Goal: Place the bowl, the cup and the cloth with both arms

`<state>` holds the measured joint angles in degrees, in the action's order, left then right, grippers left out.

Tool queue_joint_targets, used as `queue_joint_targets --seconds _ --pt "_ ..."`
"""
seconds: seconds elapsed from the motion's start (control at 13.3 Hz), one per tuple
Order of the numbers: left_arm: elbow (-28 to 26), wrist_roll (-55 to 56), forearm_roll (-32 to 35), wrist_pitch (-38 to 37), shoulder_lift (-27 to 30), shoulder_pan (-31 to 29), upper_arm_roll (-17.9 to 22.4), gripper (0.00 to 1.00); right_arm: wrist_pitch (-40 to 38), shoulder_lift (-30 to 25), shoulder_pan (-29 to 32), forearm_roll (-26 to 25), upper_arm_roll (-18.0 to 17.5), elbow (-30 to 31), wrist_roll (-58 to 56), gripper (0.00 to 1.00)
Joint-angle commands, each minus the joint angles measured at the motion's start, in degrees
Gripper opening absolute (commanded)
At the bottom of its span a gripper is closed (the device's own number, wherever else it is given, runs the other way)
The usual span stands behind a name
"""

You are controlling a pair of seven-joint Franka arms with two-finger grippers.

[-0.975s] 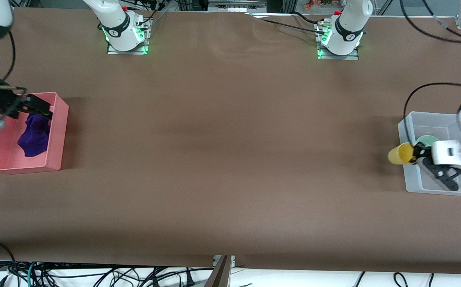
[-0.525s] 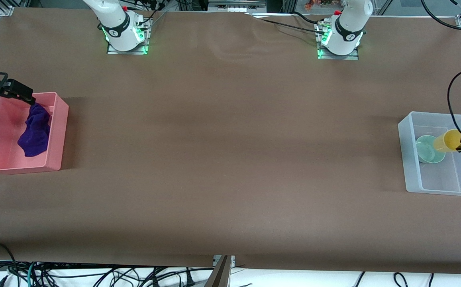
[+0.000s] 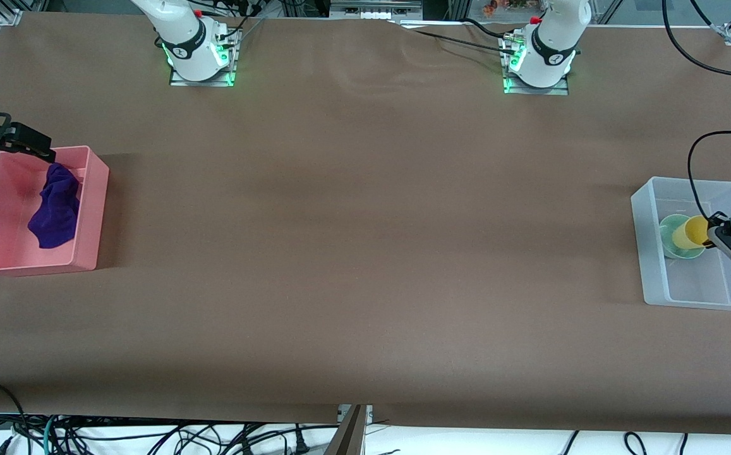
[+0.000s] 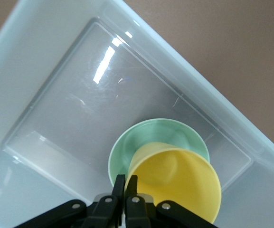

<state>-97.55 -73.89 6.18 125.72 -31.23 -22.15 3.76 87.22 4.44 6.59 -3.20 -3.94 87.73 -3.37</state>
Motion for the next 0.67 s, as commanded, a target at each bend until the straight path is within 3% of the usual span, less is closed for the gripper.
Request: queue_joint_targets --seconds 0.0,0.15,0.3,0.45,0.6 --pt "-0.54 1.73 0.24 0.05 1.61 0.44 0.28 1.00 -1.35 1.27 0.00 0.12 -0.19 -2.30 -1.11 1.00" --pt "-0.10 2.17 0.15 -0.39 2.66 0.79 0.11 1.00 -1.35 1.18 0.00 0.21 -0.28 -2.30 -1.11 1.00" --pt "0.60 4.62 -4.47 -1.09 4.77 0.79 -0.15 1.00 -1.18 1.27 -0.09 0.12 -0.28 -2.30 -1.11 1.00" --pt "1.39 10.66 -14.05 -6.60 8.19 1.58 -0.15 1.00 -1.18 1.27 -0.09 0.21 -0.28 -2.30 -1.11 1.00" --pt "1.57 21.98 -14.79 -12.66 11.26 4.21 -0.24 1.00 -1.18 1.27 -0.09 0.12 -0.28 -2.30 -1.11 1.00"
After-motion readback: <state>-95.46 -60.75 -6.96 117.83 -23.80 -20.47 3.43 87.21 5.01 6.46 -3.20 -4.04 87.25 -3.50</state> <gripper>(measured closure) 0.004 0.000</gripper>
